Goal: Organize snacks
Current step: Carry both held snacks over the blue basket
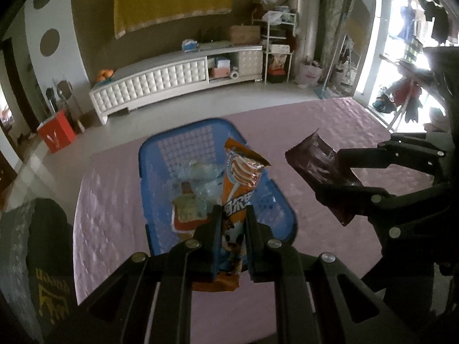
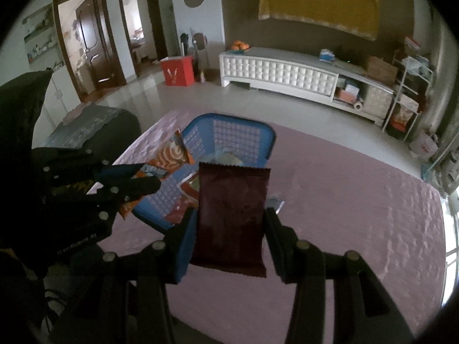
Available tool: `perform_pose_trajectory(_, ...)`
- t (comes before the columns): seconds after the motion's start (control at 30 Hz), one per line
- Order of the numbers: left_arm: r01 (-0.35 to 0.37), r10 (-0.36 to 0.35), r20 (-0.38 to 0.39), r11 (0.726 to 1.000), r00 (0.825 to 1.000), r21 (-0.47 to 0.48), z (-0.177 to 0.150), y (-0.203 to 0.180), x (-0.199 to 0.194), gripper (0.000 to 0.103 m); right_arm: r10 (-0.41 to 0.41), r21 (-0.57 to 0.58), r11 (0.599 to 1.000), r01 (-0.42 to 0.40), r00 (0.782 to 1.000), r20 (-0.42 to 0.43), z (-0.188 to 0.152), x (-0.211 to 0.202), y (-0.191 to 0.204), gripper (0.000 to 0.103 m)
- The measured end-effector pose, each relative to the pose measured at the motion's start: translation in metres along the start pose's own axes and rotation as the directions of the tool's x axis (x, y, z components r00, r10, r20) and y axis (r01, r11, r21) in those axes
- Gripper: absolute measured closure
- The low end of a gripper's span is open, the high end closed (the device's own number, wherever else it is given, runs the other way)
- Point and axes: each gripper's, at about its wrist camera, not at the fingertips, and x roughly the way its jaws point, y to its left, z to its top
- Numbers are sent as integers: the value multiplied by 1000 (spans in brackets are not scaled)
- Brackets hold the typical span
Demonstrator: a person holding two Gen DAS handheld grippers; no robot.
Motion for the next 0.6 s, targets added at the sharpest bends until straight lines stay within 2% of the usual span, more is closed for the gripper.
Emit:
perform_pose_trajectory(0.37, 5, -10, -79, 998, 997, -65, -7, 24, 43, 90, 46, 10, 999, -45, 994, -103, 5, 57, 9, 51)
perform_pose_trajectory(0.6, 19, -27, -97, 997, 995, -78, -12, 33, 60, 90, 45, -1, 999, -46, 989, -142, 2, 74, 10, 51)
